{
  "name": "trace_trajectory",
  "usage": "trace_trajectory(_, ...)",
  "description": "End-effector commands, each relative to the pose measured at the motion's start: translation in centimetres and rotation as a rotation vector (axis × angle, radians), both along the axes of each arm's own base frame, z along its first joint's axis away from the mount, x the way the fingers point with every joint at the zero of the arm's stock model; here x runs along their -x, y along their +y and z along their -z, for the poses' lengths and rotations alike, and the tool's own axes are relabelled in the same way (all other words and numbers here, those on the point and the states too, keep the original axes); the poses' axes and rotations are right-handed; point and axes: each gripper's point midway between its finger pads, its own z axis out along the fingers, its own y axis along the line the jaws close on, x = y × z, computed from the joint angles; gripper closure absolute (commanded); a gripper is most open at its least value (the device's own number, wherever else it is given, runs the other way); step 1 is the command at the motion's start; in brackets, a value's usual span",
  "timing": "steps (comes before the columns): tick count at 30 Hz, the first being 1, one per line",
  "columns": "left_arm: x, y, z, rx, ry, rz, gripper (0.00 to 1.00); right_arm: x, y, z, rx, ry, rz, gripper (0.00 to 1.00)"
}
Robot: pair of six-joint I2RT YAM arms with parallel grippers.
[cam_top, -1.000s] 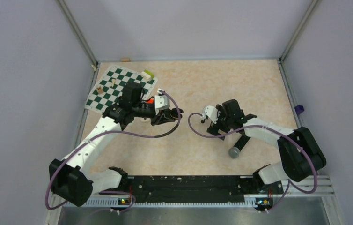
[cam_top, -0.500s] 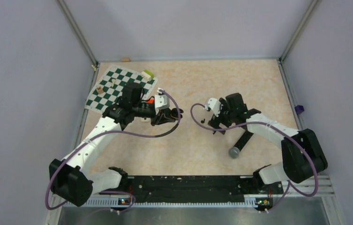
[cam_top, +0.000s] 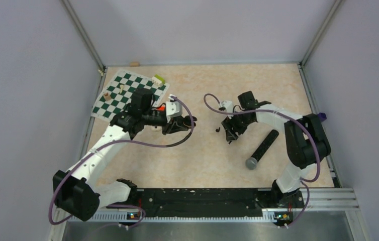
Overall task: Insert the wireless bluetooth earbuds into the charging case
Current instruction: Pick up the earbud from the center of the board.
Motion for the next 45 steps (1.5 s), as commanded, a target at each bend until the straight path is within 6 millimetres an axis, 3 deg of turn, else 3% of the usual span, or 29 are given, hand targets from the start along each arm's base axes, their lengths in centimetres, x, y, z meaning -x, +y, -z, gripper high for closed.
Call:
trace_trajectory(1,0.0,-0.3,-1.2,0.039,-0.047,0.021,1.0,1.5,-0.1,0.1,-0.005,0.096,0.031,0.37)
trace_trajectory(9,0.0,-0.3,-1.2,0.038,-0.051,0.018,1.0,1.9,0.0,0.7,-0.005,0.131,0.033,0.51)
trace_trajectory(23,0.0,-0.3,-1.1,0.036,-0.048,0.02,1.0,2.5,0.5,1.5,0.021,0.143,0.008,0.61)
trace_trajectory(30,0.0,-0.2,-1.0,0.035,-0.052,0.019,1.0,2.3,0.3,1.7,0.044,0.123,-0.002,0.81)
trace_trajectory(36,0.1,-0.2,-1.0,0.036,-0.05,0.02,1.0,2.2,1.2,0.1,-0.011,0.092,-0.025,0.93)
trace_trajectory(41,0.1,-0.3,-1.0,0.036,-0.047,0.022,1.0,1.6,2.0,-2.2,-0.075,0.007,-0.052,0.9)
trace_trajectory(45,0.1,-0.3,-1.0,0.037,-0.043,0.022,1.0,1.7,2.4,-3.2,-0.108,-0.016,-0.067,0.93)
